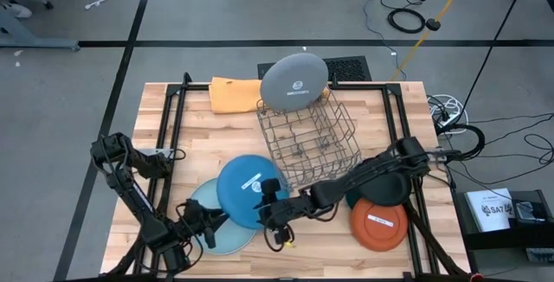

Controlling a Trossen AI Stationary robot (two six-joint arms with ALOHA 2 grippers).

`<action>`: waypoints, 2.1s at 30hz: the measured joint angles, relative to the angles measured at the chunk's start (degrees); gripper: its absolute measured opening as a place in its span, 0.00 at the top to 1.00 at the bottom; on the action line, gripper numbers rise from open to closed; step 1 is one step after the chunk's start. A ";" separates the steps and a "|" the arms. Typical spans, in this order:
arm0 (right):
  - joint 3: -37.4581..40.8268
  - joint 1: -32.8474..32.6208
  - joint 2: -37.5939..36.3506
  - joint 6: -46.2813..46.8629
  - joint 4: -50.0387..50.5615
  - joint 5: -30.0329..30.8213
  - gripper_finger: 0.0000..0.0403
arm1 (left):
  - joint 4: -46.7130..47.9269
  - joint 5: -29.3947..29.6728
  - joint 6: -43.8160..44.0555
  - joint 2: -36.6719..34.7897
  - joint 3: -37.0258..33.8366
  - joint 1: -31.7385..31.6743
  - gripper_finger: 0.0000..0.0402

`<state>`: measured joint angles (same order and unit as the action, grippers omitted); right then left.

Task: Sort dishes
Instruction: Put the blue plate into the dish rack

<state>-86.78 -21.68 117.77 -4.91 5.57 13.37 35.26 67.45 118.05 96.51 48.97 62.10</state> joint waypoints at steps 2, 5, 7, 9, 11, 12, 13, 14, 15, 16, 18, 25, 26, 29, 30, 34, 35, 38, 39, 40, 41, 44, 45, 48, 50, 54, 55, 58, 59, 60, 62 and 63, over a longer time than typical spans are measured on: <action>0.00 0.19 0.42 0.04 0.17 0.03 0.55 | 0.02 1.33 -0.52 0.00 0.00 -0.40 0.67; -0.02 0.32 0.31 0.20 -0.05 0.08 0.55 | 0.01 3.64 -1.93 0.00 0.00 -1.13 0.67; -0.02 0.36 0.31 0.61 -0.05 0.06 0.55 | 0.16 4.73 -1.98 0.00 0.00 -1.66 0.67; -0.02 0.36 0.31 0.79 -0.09 0.06 0.55 | 0.22 6.41 -2.00 0.00 0.00 -2.17 0.67; -0.02 0.36 0.31 0.80 -0.16 0.06 0.55 | 0.22 7.73 -2.01 0.00 0.00 -2.68 0.67; -0.02 0.41 0.31 0.82 -0.08 0.09 0.55 | 0.20 8.10 -2.00 0.00 0.00 -2.90 0.67; -0.02 0.45 0.31 0.83 -0.08 0.20 0.55 | 0.20 8.47 -2.00 0.00 0.00 -3.10 0.67; -0.02 0.47 0.28 0.90 -0.10 0.30 0.55 | 0.20 8.85 -1.97 0.00 0.00 -3.30 0.67; -0.02 0.54 0.26 1.12 -0.14 0.36 0.55 | 0.17 9.06 -1.78 0.00 0.00 -3.54 0.67; -0.02 0.59 0.24 1.25 -0.18 0.36 0.55 | -0.04 9.20 -1.56 0.00 0.00 -3.80 0.67; -0.02 0.60 0.24 1.25 -0.16 0.40 0.55 | -0.91 9.25 -1.37 0.00 0.00 -4.40 0.67; -0.02 0.60 0.24 1.25 -0.16 0.45 0.55 | -3.52 9.34 0.15 0.00 0.00 -5.52 0.65; -0.02 0.60 0.24 1.25 -0.16 0.45 0.55 | -3.52 9.38 0.82 0.00 0.00 -5.52 0.63; -0.02 0.60 0.24 1.25 -0.13 0.45 0.55 | -4.23 9.83 1.56 0.01 0.00 -5.52 0.59; -0.02 0.60 0.24 1.25 -0.13 0.45 0.55 | -4.63 10.11 1.56 0.01 0.00 -5.52 0.57; -0.02 0.60 0.24 1.25 -0.13 0.45 0.55 | -5.18 11.22 1.33 0.01 0.00 -5.97 0.54; -0.02 0.60 0.24 1.25 -0.13 0.45 0.55 | -5.19 11.37 1.17 0.01 0.00 -6.25 0.54; -0.02 0.60 0.24 1.25 -0.16 0.47 0.55 | -5.27 11.59 0.53 0.01 0.00 -7.41 0.54; -0.02 0.60 0.24 1.25 -0.18 0.45 0.55 | -5.31 11.62 -0.04 0.02 0.00 -7.86 0.54; -0.02 0.60 0.24 1.25 -0.20 0.46 0.55 | -5.30 11.66 -0.29 0.02 0.00 -8.38 0.54; -0.02 0.60 0.24 1.25 -0.20 0.47 0.55 | -5.29 11.68 -0.36 0.02 0.00 -8.92 0.54; -0.02 0.60 0.23 1.25 -0.19 0.47 0.55 | -5.27 11.68 -0.38 0.02 0.00 -10.37 0.55; -0.02 0.60 0.22 1.25 -0.18 0.48 0.55 | -5.26 11.68 -0.39 0.01 0.00 -10.72 0.56; -0.02 0.58 0.22 1.24 -0.18 0.47 0.55 | -5.11 11.64 -0.38 0.00 0.00 -11.38 0.63; -0.02 0.58 0.22 1.25 0.05 0.47 0.55 | -5.18 11.88 -0.01 0.00 0.00 -11.40 0.71; -0.02 0.60 0.22 1.23 0.02 0.45 0.55 | -5.14 12.34 -1.58 0.00 0.09 -11.27 0.90; -0.02 0.60 0.22 1.23 0.01 0.45 0.55 | -4.57 12.58 -2.41 0.00 0.04 -11.06 0.94; -0.02 0.60 0.22 1.19 -0.03 0.40 0.55 | -4.93 12.69 -3.58 0.02 0.08 -10.11 0.97; -0.02 0.60 0.22 1.16 -0.15 0.31 0.55 | -4.75 12.66 -4.76 0.02 0.21 -9.70 0.96; -0.02 0.58 0.22 1.11 -0.32 0.20 0.55 | -4.64 12.62 -5.99 0.00 0.46 -9.28 0.96; -0.02 0.58 0.22 0.75 -0.78 0.14 0.55 | -4.69 12.30 -7.76 -0.03 1.01 -8.55 0.96; -0.02 0.51 0.22 0.47 -1.12 0.10 0.55 | -4.67 12.21 -8.89 -0.11 1.29 -8.18 0.96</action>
<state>-86.80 -21.17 117.99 -4.44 4.45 13.47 30.59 79.66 109.16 96.40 50.27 53.92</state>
